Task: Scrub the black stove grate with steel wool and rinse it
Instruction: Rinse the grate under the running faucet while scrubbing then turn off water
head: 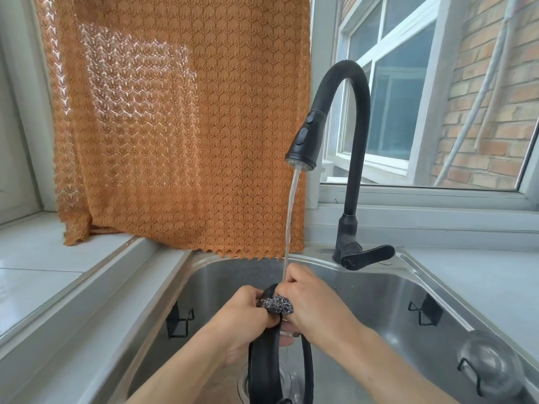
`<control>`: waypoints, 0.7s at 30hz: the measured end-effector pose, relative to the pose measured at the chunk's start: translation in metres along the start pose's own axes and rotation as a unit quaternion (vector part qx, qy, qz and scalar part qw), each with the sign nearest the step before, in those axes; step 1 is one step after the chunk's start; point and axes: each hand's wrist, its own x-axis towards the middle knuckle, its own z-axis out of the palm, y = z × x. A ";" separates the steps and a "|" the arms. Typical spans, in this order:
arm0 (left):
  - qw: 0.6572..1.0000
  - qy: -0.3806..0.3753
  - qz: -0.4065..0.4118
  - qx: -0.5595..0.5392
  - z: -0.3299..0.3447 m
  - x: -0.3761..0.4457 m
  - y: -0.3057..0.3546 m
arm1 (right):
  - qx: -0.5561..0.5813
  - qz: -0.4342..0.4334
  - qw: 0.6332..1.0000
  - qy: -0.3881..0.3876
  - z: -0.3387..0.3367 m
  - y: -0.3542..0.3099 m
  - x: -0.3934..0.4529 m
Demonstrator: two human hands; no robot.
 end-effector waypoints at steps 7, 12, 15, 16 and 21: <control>1.000 0.012 -0.023 0.006 -0.006 0.001 0.004 | -0.016 0.025 0.999 -0.034 0.009 0.015 -0.014; 0.998 0.034 -0.047 0.017 -0.012 -0.001 0.005 | 0.064 0.175 0.981 -0.042 -0.014 0.028 -0.018; 0.997 0.023 -0.044 0.054 -0.012 -0.002 0.008 | 0.074 0.243 0.967 -0.024 -0.016 0.042 -0.021; 0.996 0.024 -0.044 0.070 -0.013 -0.003 0.009 | 0.077 0.257 0.963 -0.036 -0.014 0.046 -0.022; 0.989 0.005 -0.039 0.144 -0.018 -0.005 0.013 | 0.113 0.239 0.959 -0.104 -0.009 0.053 -0.024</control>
